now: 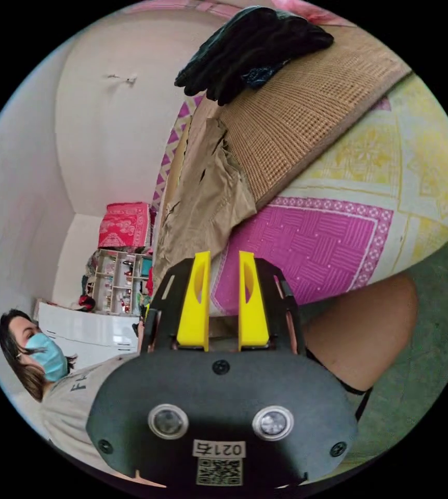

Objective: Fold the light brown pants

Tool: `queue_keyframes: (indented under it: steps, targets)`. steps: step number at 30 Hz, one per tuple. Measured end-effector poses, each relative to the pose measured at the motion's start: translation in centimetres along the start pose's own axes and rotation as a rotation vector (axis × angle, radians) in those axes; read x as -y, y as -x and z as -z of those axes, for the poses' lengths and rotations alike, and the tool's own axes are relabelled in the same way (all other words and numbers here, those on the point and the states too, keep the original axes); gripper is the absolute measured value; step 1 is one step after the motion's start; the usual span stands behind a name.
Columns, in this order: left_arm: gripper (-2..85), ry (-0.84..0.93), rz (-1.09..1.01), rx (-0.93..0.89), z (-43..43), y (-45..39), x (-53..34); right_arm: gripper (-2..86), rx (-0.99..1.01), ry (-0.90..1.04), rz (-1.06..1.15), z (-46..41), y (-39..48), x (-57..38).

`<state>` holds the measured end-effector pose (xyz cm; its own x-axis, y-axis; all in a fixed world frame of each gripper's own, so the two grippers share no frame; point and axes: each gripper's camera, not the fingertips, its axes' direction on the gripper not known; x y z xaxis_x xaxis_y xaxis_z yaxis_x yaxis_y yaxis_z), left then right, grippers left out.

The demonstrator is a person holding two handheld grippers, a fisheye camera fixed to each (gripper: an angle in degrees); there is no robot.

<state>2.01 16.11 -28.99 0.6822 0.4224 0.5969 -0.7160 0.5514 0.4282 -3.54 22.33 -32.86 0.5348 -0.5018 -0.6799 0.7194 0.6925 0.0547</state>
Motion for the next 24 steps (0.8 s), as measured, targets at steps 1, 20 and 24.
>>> queue_keyframes:
  steps: [1, 20, 24]
  targets:
    - [12.7, 0.002, 0.004, -0.003, -0.3, 0.2, 0.0, 8.1, 0.025, -0.033, -0.039, 0.4, -1.2, -0.2]
    - [-0.7, 0.048, -0.03, -0.026, -4.9, 0.0, -0.2, -0.4, 0.265, -0.141, -0.082, 1.1, -4.3, 1.0]
    - [-0.9, 0.097, -0.173, -0.003, -5.1, -6.3, 2.9, -0.6, 0.312, -0.109, -0.018, 0.6, -1.6, 4.0]
